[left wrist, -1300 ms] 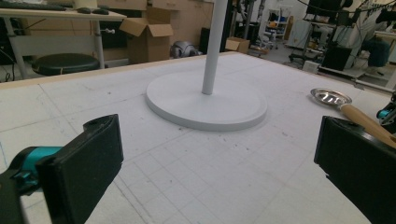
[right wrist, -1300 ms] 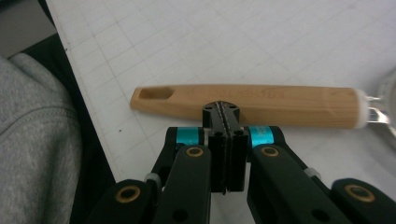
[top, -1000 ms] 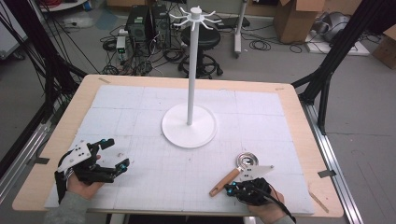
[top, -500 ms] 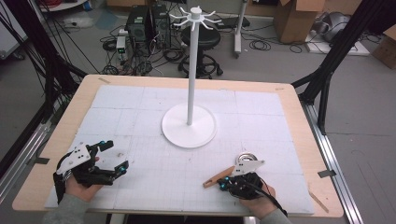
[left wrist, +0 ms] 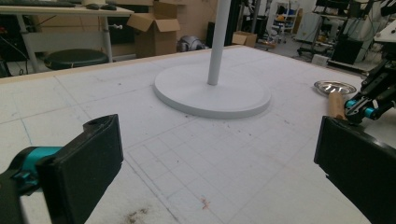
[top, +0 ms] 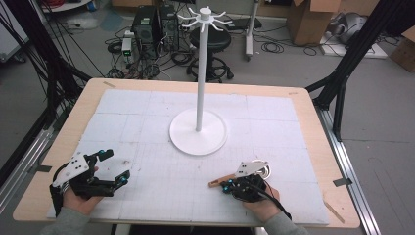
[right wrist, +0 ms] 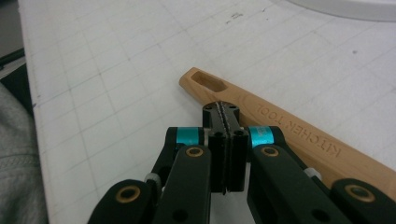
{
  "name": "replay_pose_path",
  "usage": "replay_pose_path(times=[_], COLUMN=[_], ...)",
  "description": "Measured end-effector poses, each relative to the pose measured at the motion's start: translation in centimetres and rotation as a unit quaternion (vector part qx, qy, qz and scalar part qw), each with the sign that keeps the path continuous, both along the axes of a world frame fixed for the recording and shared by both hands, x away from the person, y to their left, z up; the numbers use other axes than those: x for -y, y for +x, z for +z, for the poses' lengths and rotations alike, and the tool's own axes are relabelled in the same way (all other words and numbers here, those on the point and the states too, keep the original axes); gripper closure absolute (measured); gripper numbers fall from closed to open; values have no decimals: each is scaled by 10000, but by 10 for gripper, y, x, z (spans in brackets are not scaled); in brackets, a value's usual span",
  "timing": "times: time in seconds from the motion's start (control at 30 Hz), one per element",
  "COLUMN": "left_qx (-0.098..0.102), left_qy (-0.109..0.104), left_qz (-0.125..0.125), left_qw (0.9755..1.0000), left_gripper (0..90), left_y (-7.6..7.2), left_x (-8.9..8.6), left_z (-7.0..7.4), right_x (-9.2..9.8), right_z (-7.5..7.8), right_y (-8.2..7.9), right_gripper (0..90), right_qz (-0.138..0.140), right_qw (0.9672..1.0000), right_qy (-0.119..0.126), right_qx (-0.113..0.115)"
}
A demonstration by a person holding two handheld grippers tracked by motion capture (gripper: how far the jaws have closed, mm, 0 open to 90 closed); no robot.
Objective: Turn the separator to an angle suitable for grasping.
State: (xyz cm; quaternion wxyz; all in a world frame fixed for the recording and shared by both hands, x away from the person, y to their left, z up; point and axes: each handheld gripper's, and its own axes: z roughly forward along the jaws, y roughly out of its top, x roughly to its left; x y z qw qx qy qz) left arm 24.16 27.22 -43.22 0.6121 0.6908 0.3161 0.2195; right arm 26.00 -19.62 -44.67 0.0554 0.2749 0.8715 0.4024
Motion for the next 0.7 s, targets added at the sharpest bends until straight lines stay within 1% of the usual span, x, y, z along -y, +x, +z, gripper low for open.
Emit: replay_pose_path(times=[0.1, 0.13, 0.2, 0.23, 0.27, 0.37, 0.47, 0.7], left_qx=[7, 11, -1, -17, -23, -15, -26, -41], left_qy=[-2, -1, -6, 4, 9, 5, 3, -6], left_qz=[38, 44, 44, 52, 50, 45, 41, 16], left_qw=[10000, 10000, 10000, 10000, 10000, 10000, 10000, 10000], left_gripper=[17, 17, 17, 17, 17, 17, 17, 17], left_y=[-2, -2, -3, -3, -3, -4, -4, -3], left_x=[-2, -2, -2, -3, -3, -4, -5, -3], left_z=[0, 0, 0, 0, 0, 0, 0, -1], right_x=[-2, -3, -4, -6, -7, -11, -16, -20], right_z=[0, 0, 0, 0, 0, 0, 0, 0], right_y=[2, 3, 5, 6, 7, 10, 11, 16], right_gripper=[900, 900, 900, 900, 900, 900, 900, 900], right_qz=[-7, -43, -58, -65, -76, -117, -116, -189], right_qw=[10000, 10000, 10000, 10000, 9999, 9999, 9997, 9995], right_qy=[-11, -16, -46, -48, -56, -78, -112, -112], right_qx=[25, 0, 63, 45, 96, 86, 182, 218])
